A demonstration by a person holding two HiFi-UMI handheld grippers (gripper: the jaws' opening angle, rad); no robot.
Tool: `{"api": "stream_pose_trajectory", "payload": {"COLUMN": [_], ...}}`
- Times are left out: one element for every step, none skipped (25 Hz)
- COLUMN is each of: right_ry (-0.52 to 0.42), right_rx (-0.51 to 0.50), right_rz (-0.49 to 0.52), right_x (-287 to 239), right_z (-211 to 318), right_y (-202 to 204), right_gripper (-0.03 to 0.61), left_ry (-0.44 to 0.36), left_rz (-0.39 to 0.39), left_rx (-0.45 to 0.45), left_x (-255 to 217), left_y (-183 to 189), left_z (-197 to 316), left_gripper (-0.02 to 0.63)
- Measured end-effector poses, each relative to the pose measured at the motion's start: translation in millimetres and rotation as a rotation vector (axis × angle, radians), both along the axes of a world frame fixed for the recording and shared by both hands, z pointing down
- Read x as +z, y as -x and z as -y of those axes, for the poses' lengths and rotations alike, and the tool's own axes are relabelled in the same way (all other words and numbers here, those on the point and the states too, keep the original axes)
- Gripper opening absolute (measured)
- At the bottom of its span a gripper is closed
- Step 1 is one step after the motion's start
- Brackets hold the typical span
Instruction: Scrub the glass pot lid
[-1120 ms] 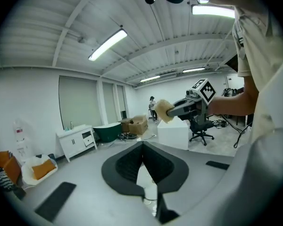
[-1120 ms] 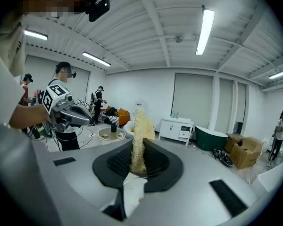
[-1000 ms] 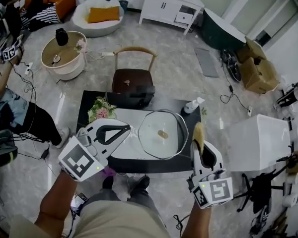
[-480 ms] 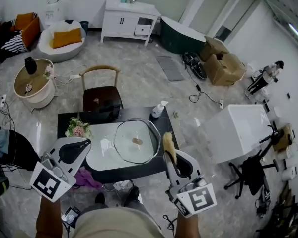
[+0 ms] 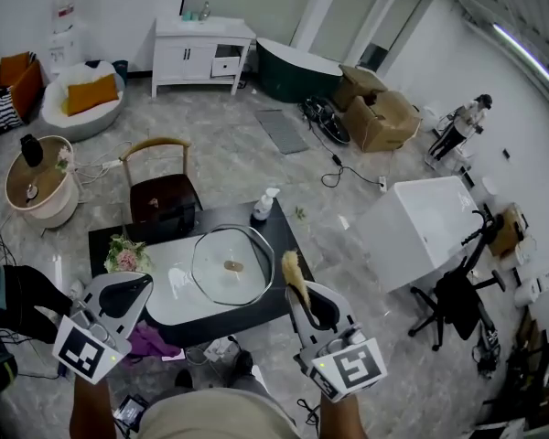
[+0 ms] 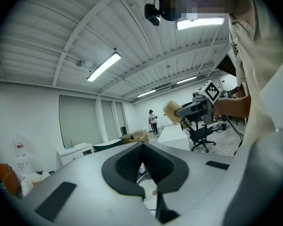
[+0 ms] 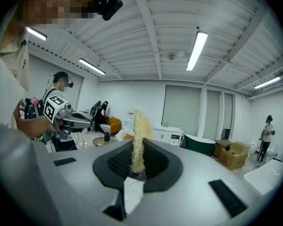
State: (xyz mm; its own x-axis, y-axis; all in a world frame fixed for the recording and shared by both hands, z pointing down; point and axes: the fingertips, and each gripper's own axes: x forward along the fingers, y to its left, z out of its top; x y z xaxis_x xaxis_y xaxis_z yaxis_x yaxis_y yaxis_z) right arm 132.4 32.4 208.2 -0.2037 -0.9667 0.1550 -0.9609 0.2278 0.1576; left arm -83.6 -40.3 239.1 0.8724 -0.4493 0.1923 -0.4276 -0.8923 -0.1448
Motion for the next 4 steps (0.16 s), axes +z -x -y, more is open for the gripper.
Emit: {"api": "stream_pose_trajectory", "payload": {"right_ry": [0.0, 0.001, 0.002, 0.002], "right_rx": [0.001, 0.002, 0.003, 0.004], "right_rz": [0.001, 0.002, 0.003, 0.004], "right_x": [0.8, 1.6, 2.3, 3.1], "right_z": [-1.2, -2.3, -3.4, -4.4], "right_y": [0.4, 0.8, 1.3, 1.7], "right_gripper": [0.038, 0.04, 0.039, 0.039], "left_ry": [0.0, 0.001, 0.003, 0.005], "left_rz": [0.001, 0.002, 0.003, 0.003], "left_rx": [0.002, 0.003, 0.004, 0.005], "left_x": [1.0, 1.9, 2.7, 3.6], "left_y": [0.3, 0.5, 0.7, 0.9], "left_z": [-1.2, -2.4, -3.5, -4.6], "left_gripper": [0.015, 0.015, 0.015, 0.015]}}
